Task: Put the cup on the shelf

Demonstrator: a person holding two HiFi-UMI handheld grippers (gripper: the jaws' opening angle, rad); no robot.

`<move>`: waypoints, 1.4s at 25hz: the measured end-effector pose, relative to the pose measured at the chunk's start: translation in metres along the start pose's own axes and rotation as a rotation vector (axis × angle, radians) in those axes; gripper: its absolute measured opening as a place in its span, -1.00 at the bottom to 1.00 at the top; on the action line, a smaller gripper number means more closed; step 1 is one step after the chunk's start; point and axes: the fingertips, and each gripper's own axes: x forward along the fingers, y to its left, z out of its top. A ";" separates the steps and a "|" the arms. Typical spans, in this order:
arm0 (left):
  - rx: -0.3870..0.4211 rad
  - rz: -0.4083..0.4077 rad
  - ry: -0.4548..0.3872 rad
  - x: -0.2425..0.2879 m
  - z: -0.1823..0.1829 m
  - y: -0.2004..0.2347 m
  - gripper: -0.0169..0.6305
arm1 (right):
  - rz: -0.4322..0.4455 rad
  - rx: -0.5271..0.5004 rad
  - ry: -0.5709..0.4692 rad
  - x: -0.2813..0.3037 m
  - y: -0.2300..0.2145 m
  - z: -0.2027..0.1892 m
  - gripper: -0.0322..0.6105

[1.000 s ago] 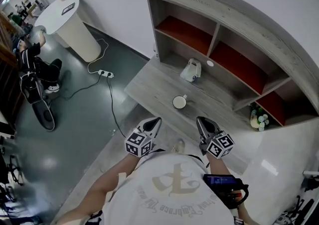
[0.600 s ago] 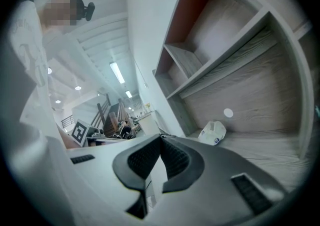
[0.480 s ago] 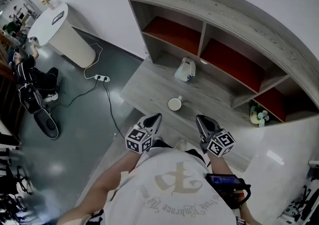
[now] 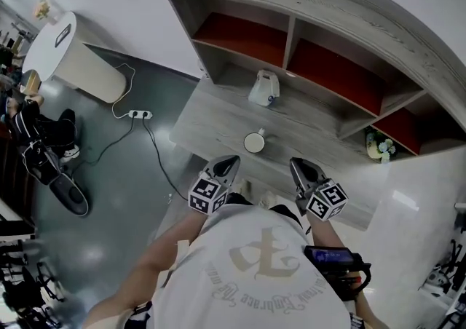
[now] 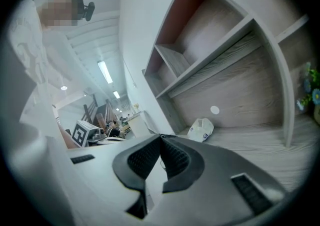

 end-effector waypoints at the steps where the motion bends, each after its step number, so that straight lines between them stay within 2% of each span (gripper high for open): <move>1: 0.014 -0.011 0.009 0.002 -0.002 0.002 -0.94 | -0.011 -0.001 0.001 0.001 0.000 0.000 -0.89; 8: 0.033 -0.089 0.054 0.012 -0.022 0.025 -0.94 | -0.094 -0.004 0.008 0.011 0.004 -0.004 -0.89; 9: 0.040 -0.102 0.060 0.013 -0.025 0.027 -0.86 | -0.106 -0.002 0.006 0.013 0.005 -0.005 -0.89; 12: 0.067 -0.141 0.077 0.018 -0.032 0.035 -0.86 | -0.138 -0.003 -0.001 0.020 0.008 -0.009 -0.89; 13: 0.075 -0.154 0.082 0.020 -0.034 0.038 -0.76 | -0.147 -0.003 -0.003 0.023 0.009 -0.011 -0.89; 16: 0.099 -0.189 0.094 0.028 -0.038 0.047 -0.68 | -0.173 -0.005 -0.011 0.030 0.011 -0.014 -0.89; 17: 0.105 -0.201 0.099 0.031 -0.039 0.049 -0.56 | -0.182 -0.005 -0.013 0.032 0.011 -0.015 -0.89; 19: 0.115 -0.225 0.115 0.036 -0.044 0.051 -0.53 | -0.201 -0.004 -0.019 0.035 0.011 -0.017 -0.89; 21: 0.126 -0.254 0.133 0.041 -0.050 0.051 -0.37 | -0.221 0.001 -0.027 0.038 0.010 -0.020 -0.89; 23: 0.142 -0.277 0.148 0.045 -0.053 0.051 -0.36 | -0.238 0.006 -0.032 0.041 0.010 -0.022 -0.89; 28: 0.181 -0.300 0.180 0.057 -0.062 0.054 -0.07 | -0.275 0.007 -0.044 0.045 0.011 -0.030 -0.89; 35: 0.207 -0.335 0.205 0.064 -0.076 0.055 0.13 | -0.343 0.017 -0.074 0.040 0.021 -0.042 -0.89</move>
